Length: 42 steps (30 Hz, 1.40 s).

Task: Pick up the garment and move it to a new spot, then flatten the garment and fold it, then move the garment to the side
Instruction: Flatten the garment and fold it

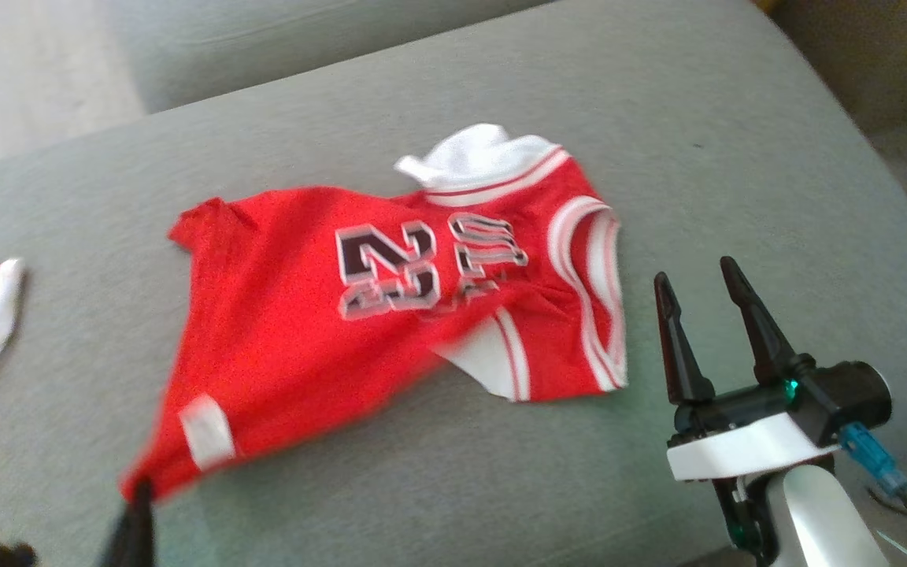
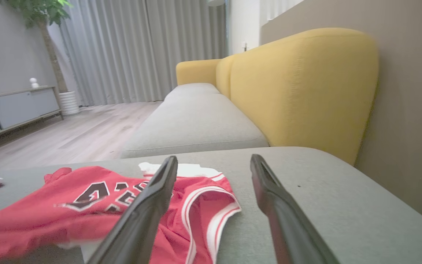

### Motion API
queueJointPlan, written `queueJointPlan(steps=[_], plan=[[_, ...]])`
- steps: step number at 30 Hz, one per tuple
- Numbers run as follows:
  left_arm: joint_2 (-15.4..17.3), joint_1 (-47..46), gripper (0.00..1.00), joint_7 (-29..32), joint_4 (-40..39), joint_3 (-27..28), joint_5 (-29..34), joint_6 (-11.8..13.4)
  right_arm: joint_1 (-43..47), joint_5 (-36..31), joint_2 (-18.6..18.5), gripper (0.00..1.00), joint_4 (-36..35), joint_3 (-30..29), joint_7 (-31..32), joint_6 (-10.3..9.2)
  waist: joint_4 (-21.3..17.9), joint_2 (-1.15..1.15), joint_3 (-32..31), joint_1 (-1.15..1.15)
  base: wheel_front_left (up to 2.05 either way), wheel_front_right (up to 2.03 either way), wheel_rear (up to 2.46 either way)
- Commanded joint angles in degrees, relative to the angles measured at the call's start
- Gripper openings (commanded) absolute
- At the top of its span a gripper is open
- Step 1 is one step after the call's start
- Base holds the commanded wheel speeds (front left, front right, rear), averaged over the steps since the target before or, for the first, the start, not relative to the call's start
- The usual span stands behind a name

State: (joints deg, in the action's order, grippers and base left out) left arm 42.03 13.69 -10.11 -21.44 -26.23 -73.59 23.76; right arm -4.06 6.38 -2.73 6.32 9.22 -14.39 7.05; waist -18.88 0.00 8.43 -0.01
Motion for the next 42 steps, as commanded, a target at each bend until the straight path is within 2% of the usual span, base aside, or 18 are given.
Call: queueJointPlan(steps=[1,5,6,7,8,9,10,11,13,16,22,25,28,31,33,38,42], plan=[[0.8,-3.1,0.00,-1.2,-1.2,1.9,0.6,-0.8,-0.9,-0.5,-0.1,1.00,-1.6,1.4,-0.6,0.44,4.1,0.00,-0.3,0.01,0.00,0.00,0.00],[-6.0,-1.4,0.00,-2.9,4.0,-4.0,2.2,-5.9,-1.3,-1.7,-0.1,1.00,-1.3,1.9,-0.6,0.44,8.0,0.00,-0.1,0.01,0.00,0.00,0.00],[-8.6,-2.8,0.00,-3.4,8.9,-6.6,4.5,-8.2,-1.6,-2.0,-0.1,1.00,-1.2,2.4,-0.6,0.44,9.3,0.00,-0.1,0.01,0.00,0.00,0.00],[-9.7,-3.8,0.00,-3.7,11.8,-7.4,6.2,-8.7,-1.7,-2.1,-0.1,1.00,-1.1,2.6,-0.6,0.44,9.8,0.00,-0.2,0.01,0.00,0.00,0.00],[-10.5,-4.9,0.18,-4.0,14.6,-8.0,8.2,-8.9,-1.8,-2.2,-0.1,1.00,-0.9,3.0,-0.6,0.44,10.2,0.00,-0.2,0.01,0.00,0.00,0.00],[-11.6,-5.8,0.41,-4.3,17.1,-8.0,9.7,-9.0,-1.9,-2.2,-0.1,1.00,-0.8,3.2,-0.6,0.44,10.4,0.00,-0.3,0.01,0.00,0.00,0.00],[-12.7,-6.4,0.91,-4.5,19.2,-7.5,10.9,-8.9,-1.9,-2.3,-0.1,1.00,-0.7,3.4,-0.6,0.44,10.5,0.00,-0.3,0.01,0.00,0.00,0.00],[-13.5,-6.8,1.00,-4.6,20.9,-6.9,11.9,-8.7,-2.0,-2.3,-0.1,1.00,-0.6,3.5,-0.6,0.44,10.5,0.00,-0.3,0.01,0.00,0.00,0.00],[-14.7,-6.6,1.00,-4.8,22.8,-5.0,12.9,-8.8,-2.1,-2.6,-0.1,1.00,-0.7,3.5,-0.6,0.44,10.3,0.00,-0.3,0.01,0.00,0.00,0.00],[-13.9,-5.3,1.00,-4.8,23.8,-3.0,14.7,-8.8,-2.0,-2.8,-0.1,1.00,-0.9,3.3,-0.6,0.44,9.3,0.00,-0.3,0.01,0.00,0.00,0.00],[-11.2,-2.1,1.00,-4.9,17.3,2.9,19.3,-6.9,-1.5,-3.0,-0.1,1.00,-1.8,2.3,-0.6,0.44,7.1,0.00,-0.7,0.01,0.00,0.00,0.00],[-10.0,-2.8,1.00,-4.9,11.1,2.7,23.5,-6.3,-1.4,-3.0,-0.1,1.00,-2.3,2.1,-0.6,0.44,5.8,0.00,-1.1,0.01,0.00,0.00,0.00],[-10.2,-5.8,1.00,-3.8,7.1,-0.7,27.1,-6.6,-1.6,-3.1,-0.1,1.00,-2.7,2.2,-0.6,0.44,4.1,0.00,-1.2,0.01,0.00,0.00,0.00],[-11.3,-10.8,1.00,-0.4,7.4,-6.8,31.7,-8.0,-2.0,-2.9,-0.1,1.00,-3.2,2.4,-0.6,0.44,1.9,0.00,-0.8,0.01,0.00,0.00,0.00],[-13.4,-14.6,1.00,1.9,9.3,-10.9,34.2,-9.7,-2.2,-2.6,-0.1,1.00,-3.5,2.6,-0.6,0.44,0.3,0.00,-0.3,0.01,0.00,0.00,0.00],[-20.8,-22.6,1.00,4.4,17.0,-18.5,35.8,-15.8,-2.8,-2.1,-0.1,1.00,-4.0,2.8,-0.6,0.44,-3.8,0.00,1.5,0.01,0.00,0.00,0.00],[-24.2,-26.9,1.00,6.4,25.4,-22.7,37.1,-19.6,-3.0,-1.2,-0.1,1.00,-4.4,2.8,-0.6,0.44,-7.1,0.00,3.0,0.01,0.00,0.00,0.00]])
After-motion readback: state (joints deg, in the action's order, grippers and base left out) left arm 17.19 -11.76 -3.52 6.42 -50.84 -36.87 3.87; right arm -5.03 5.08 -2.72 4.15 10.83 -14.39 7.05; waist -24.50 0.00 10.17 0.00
